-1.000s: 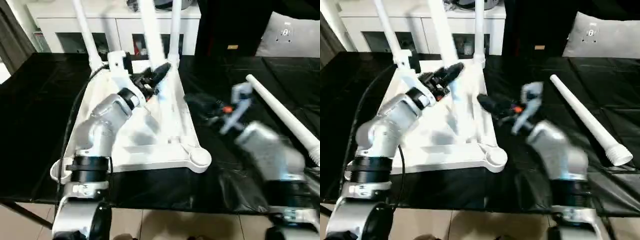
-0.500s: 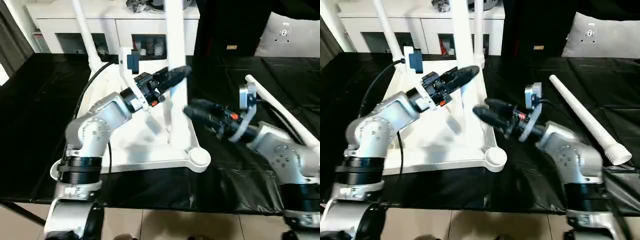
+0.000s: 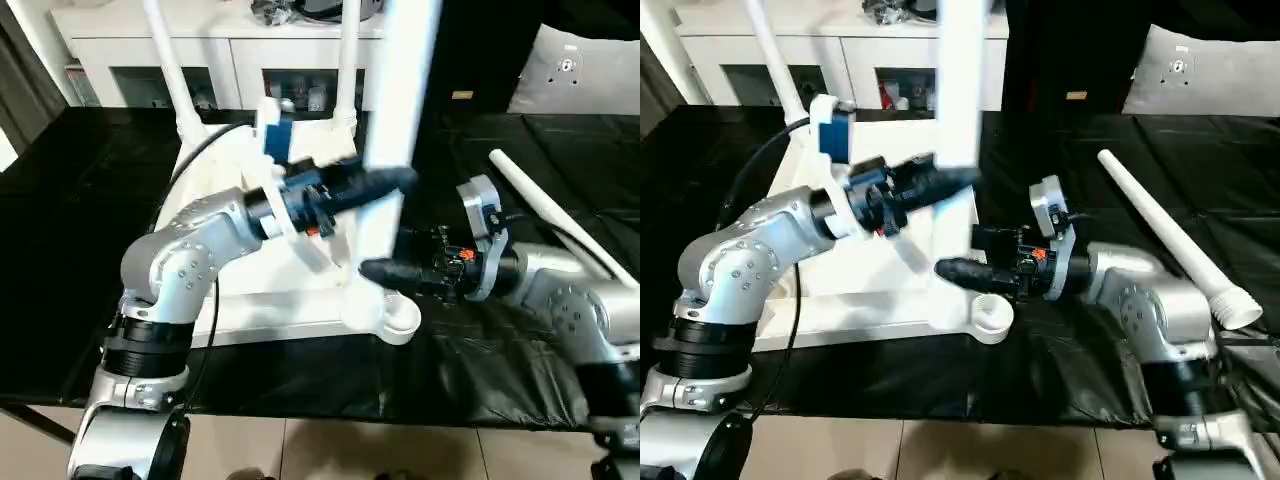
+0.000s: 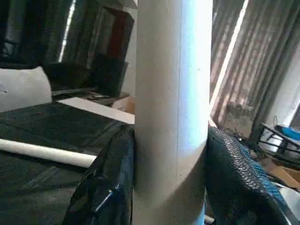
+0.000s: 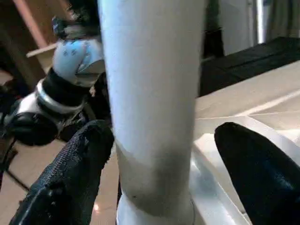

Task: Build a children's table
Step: Pick table leg

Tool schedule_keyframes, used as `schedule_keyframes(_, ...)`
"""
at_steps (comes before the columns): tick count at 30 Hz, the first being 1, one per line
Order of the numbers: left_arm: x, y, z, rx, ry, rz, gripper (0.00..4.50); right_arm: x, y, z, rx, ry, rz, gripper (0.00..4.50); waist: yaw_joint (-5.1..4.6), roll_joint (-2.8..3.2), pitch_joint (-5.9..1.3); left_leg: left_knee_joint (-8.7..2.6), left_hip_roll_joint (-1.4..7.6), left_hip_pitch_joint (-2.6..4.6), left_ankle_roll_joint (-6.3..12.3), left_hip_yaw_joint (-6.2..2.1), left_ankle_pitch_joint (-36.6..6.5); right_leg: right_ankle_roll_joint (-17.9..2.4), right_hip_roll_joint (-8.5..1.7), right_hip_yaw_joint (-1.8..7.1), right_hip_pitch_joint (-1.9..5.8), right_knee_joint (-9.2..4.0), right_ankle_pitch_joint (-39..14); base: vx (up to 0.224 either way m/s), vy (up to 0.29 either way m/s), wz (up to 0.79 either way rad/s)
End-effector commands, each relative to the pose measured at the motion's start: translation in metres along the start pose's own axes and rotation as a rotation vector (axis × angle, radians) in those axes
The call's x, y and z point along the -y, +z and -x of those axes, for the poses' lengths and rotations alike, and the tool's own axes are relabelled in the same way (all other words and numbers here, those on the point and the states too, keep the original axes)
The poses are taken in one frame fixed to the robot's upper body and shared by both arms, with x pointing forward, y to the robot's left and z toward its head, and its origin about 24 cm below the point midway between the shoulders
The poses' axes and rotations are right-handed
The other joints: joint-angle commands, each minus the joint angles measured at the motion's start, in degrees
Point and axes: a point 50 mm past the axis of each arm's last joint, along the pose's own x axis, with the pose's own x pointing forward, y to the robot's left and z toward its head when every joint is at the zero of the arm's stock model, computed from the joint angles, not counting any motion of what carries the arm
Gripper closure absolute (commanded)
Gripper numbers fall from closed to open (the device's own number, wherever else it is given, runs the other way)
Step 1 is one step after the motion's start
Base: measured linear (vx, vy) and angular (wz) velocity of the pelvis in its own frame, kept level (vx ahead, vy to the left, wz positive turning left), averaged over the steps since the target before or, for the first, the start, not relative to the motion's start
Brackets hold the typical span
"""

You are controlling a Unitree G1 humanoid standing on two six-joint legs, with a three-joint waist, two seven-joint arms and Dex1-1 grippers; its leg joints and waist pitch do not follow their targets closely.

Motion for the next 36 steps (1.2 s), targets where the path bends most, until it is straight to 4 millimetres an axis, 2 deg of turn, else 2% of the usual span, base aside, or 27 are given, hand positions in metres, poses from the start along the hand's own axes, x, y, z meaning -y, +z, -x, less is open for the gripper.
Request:
schedule_keyframes(1, 0.006, 0.005, -0.002, 0.003, -0.037, -0.042, 2.71, 0.0, 0.001, -0.003, -0.034, 0.038, 0.043, 0.54, 0.15, -1.36, -4.15, -3.34, 0.82, -0.68, 4.56, 0.32, -4.26, -10.41, -2.56, 2.02, 4.11, -4.05, -14.83, 0.0, 0.0, 0.0)
schedule_keyframes(6, 0.008, 0.005, -0.003, 0.005, -0.057, -0.044, 2.71, -0.001, 0.0, -0.006, -0.04, 0.077, 0.021, 0.54, 0.16, -1.52, -4.1, -3.37, 0.78, -0.66, 4.8, 0.34, -4.39, -10.41, -2.54, 2.02, 4.15, -4.17, -15.6, 0.0, 0.0, 0.0)
schedule_keyframes(7, 0.009, 0.005, -0.003, 0.007, -0.066, -0.043, 2.71, -0.002, 0.0, -0.006, -0.039, 0.087, 0.013, 0.72, 0.19, -1.49, -4.1, -3.36, 0.79, -0.65, 4.88, 0.34, -4.48, -10.3, -2.56, 2.02, 4.15, -4.19, -15.86, 0.0, 0.0, 0.0)
schedule_keyframes(21, 0.011, 0.001, -0.008, -0.004, -0.093, -0.046, 2.71, -0.003, -0.005, -0.01, -0.035, 0.121, 0.001, 1.8, 0.22, -1.35, -4.24, -3.27, 0.84, -0.61, 5.0, 0.3, -3.99, -10.84, -2.49, 2.01, 4.14, -4.02, -14.46, 0.0, 0.0, 0.0)
schedule_keyframes(22, 0.011, 0.001, -0.008, -0.005, -0.093, -0.046, 2.71, -0.003, -0.005, -0.01, -0.035, 0.122, 0.0, 2.03, 0.22, -1.38, -4.26, -3.26, 0.83, -0.62, 4.98, 0.31, -3.96, -10.86, -2.48, 2.02, 4.17, -3.99, -14.34, 0.0, 0.0, 0.0)
schedule_keyframes(26, 0.011, 0.0, -0.01, -0.011, -0.089, -0.055, 2.71, -0.003, -0.006, -0.012, -0.035, 0.137, -0.01, 2.27, 0.2, -1.36, -4.26, -3.25, 0.85, -0.62, 5.07, 0.28, -3.9, -10.9, -2.49, 2.0, 4.2, -3.96, -14.11, 0.0, 0.0, 0.0)
schedule_keyframes(27, 0.01, 0.0, -0.011, -0.012, -0.087, -0.057, 2.71, -0.004, -0.007, -0.013, -0.036, 0.139, -0.012, 2.45, 0.23, -1.34, -4.21, -3.28, 0.84, -0.59, 5.03, 0.3, -4.09, -10.89, -2.5, 1.99, 4.16, -4.0, -14.49, 0.0, 0.0, 0.0)
schedule_keyframes(36, 0.01, -0.001, -0.011, -0.023, -0.088, -0.064, 2.71, -0.004, -0.011, -0.013, -0.06, 0.142, -0.024, 2.59, 0.24, -1.37, -4.28, -3.24, 0.84, -0.64, 5.06, 0.28, -3.7, -10.95, -2.46, 1.98, 4.19, -3.9, -13.95, 0.0, 0.0, 0.0)
